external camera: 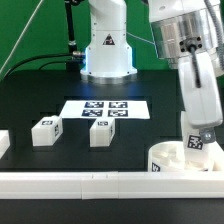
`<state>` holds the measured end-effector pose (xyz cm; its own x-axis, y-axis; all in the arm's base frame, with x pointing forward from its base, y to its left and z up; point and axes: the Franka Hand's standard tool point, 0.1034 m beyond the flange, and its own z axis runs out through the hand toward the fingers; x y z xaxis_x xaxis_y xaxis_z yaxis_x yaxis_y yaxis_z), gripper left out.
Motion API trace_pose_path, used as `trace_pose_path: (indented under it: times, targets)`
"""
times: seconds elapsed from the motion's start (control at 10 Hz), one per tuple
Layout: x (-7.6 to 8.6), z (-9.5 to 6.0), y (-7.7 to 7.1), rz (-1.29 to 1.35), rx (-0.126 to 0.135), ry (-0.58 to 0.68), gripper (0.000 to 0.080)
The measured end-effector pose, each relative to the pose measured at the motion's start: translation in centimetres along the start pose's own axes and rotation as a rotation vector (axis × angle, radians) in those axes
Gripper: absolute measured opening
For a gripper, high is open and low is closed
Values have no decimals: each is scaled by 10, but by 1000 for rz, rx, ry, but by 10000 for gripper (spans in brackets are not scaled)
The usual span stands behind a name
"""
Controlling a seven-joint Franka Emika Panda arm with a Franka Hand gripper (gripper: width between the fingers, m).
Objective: Assemble stool
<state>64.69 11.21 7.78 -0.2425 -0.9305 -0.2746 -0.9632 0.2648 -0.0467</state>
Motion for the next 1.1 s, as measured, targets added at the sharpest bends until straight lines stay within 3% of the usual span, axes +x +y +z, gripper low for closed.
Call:
trace_pose_path:
  times: [0.1,0.2,0.3,0.4,0.5,0.6,0.8,1.1]
  targets:
    - [0,0,0,-3,0,-1,341]
    - [0,0,0,-21,-1,-1,424]
    - [0,0,0,-42,-1,-1,424]
    - [-1,-2,0,-101,-5,-4,587]
    - [-1,-13,-2,-197,-10,-17,637]
    - [-2,-23,1,-348,-50,-36,646]
    - [-5,-37,-1,-600,-43,-47,646]
    - [-3,-34,0,-795,-42,-51,648]
